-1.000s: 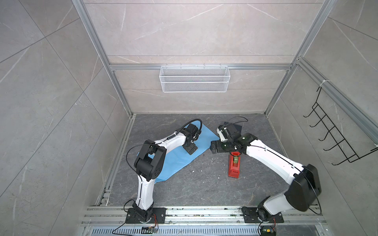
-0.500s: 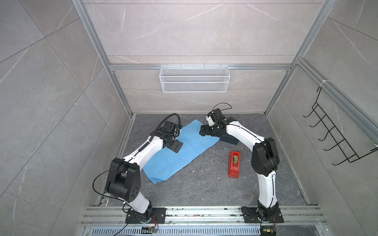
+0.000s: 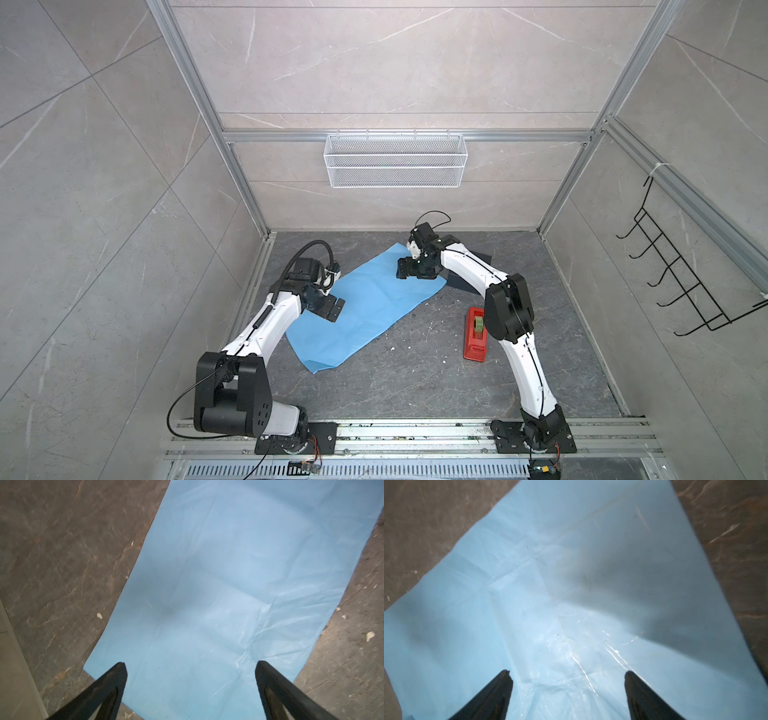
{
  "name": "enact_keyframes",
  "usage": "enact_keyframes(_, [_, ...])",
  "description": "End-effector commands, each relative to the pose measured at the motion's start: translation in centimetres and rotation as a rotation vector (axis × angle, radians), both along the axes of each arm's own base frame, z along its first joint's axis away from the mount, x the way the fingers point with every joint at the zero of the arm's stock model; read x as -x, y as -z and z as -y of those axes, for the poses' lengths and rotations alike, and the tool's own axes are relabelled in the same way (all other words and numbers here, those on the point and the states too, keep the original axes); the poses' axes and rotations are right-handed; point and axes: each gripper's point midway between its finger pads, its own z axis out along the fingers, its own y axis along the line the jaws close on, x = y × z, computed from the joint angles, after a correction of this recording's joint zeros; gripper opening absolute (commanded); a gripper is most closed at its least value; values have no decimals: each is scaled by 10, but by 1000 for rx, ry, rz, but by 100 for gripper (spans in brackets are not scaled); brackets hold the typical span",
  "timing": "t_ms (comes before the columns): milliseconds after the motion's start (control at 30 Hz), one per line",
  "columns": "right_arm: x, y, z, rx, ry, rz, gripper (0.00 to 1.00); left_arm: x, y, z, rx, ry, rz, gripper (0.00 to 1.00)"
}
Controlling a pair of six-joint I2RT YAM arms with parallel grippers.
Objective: Wrap a gift box in wrapping paper
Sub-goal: Rotate the wrapping paper at the center of the table.
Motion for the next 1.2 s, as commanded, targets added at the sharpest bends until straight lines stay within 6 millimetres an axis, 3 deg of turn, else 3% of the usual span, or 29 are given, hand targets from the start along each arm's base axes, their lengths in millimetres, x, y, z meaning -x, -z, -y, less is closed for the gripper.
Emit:
enact_keyframes(0, [14, 11, 2, 58, -34, -46, 87, 15, 11, -15, -66, 71, -24, 100])
enact_keyframes(200, [37, 26, 10, 73, -33, -70, 87, 16, 37, -35, -179, 93, -65, 100])
enact_keyframes(467, [78, 51, 31, 77, -4, -123, 87, 2, 59, -47, -248, 80, -139, 100])
enact_keyframes(667, [111, 56, 41, 46, 26, -130, 87, -7, 65, -55, -298, 77, -125, 100])
enact_keyframes(767, [125, 51, 34, 15, 14, -137, 87, -11, 71, -69, -347, 65, -118, 100])
enact_keyframes(867, [122, 28, 28, -21, 5, -100, 87, -16, 80, -83, -402, 52, -126, 100])
enact_keyframes(1033, [94, -24, 15, -40, -21, 6, 89, -32, 81, -100, -474, 20, -120, 100])
enact_keyframes(1167, [64, -21, 18, -7, -1, 19, 89, -46, 79, -103, -486, -6, -104, 100])
